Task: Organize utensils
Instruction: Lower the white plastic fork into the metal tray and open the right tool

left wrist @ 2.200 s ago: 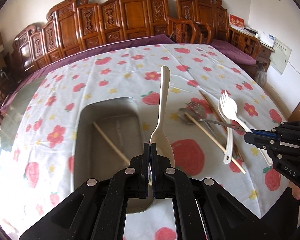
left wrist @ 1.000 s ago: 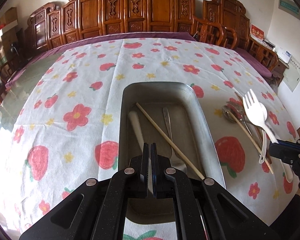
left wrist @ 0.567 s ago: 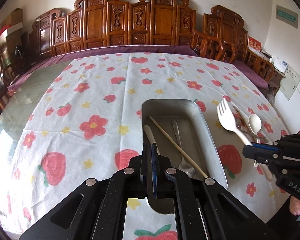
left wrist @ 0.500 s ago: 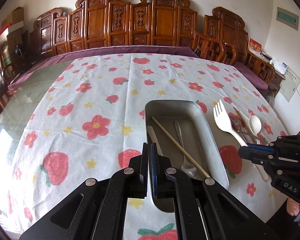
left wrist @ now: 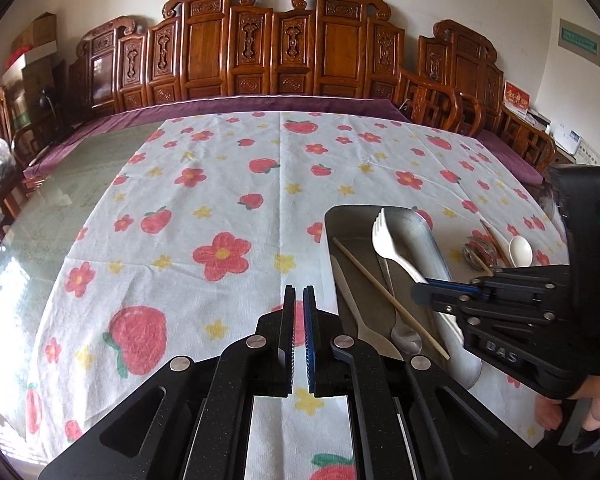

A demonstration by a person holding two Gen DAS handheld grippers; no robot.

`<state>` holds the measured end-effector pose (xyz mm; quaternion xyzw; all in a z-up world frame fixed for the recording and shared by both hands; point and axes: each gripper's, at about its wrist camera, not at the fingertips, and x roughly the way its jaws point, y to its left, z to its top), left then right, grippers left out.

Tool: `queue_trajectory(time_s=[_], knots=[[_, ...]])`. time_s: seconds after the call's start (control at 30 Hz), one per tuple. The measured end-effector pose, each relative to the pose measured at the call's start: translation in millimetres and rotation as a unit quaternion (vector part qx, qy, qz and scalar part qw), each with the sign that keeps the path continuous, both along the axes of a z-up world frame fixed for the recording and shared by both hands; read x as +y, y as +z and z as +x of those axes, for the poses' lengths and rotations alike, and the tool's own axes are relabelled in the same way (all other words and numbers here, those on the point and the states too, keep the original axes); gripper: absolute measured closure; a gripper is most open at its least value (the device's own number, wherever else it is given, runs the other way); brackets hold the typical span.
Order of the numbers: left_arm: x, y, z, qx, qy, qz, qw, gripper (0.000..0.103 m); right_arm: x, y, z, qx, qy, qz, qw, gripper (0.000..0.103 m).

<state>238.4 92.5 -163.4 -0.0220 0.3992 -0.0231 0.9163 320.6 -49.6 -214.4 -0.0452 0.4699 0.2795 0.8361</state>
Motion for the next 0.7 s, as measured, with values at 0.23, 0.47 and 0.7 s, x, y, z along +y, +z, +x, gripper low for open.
queue_trajectory(time_s=[0.23, 0.47, 0.7], knots=[[2, -2, 1, 0.003, 0.0, -0.002, 1.0, 0.099, 5, -13, 12, 0.019, -0.002, 0.011, 1.0, 0.097], [-2, -2, 2, 0.001, -0.002, -0.005, 1.0, 0.09, -5, -7, 7, 0.009, 0.004, 0.015, 1.0, 0.097], [-23, 1, 2, -0.008, -0.02, -0.006, 0.9997, 0.09, -47, 24, -23, -0.039, -0.005, 0.012, 0.999, 0.097]])
